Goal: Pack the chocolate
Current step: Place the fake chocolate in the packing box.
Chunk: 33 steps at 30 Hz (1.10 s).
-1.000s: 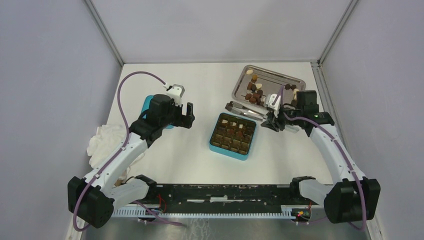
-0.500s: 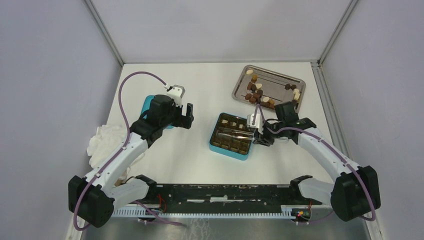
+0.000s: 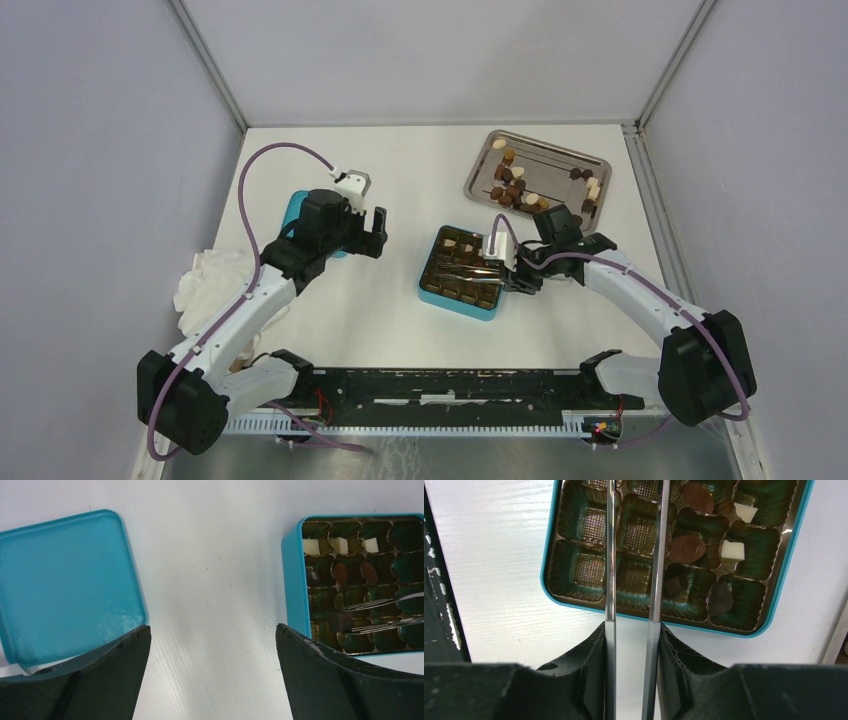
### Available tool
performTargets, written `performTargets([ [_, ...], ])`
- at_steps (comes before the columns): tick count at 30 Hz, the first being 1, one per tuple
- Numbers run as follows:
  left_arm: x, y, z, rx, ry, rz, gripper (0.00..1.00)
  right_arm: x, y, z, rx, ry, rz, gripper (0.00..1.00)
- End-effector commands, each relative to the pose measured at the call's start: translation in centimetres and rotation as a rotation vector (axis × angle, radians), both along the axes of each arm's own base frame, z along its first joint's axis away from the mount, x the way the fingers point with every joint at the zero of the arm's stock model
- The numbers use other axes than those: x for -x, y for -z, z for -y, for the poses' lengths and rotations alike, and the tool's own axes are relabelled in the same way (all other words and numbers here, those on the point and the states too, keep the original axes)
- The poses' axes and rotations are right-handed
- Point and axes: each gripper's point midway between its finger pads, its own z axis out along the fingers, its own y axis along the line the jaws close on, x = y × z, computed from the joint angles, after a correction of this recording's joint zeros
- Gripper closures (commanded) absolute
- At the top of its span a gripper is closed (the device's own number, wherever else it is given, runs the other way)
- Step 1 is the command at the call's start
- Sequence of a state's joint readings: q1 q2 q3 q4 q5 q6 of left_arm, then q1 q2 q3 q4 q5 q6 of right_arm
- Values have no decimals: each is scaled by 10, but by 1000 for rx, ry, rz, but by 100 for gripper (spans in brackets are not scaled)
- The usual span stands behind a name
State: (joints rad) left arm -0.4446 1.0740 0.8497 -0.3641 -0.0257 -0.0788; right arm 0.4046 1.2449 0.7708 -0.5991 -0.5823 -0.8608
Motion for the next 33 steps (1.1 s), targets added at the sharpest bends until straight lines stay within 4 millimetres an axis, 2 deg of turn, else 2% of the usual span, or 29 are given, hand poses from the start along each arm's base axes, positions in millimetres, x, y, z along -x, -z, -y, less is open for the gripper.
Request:
performTargets([
  [1,-8,-8,0,-16,14,48,1,-21,-22,-9,-25,16,69,89],
  [6,-8,-8,0,-15,14,50,1,-25,-25,-12,-19,27,63,88],
  [23,-8,-9,1,-11,19,49,1,-30,-21,-14,18,37,53,61],
  [33,-8,-10,1,-9,22,53,2,-28,-23,-15,11,32,48,53],
])
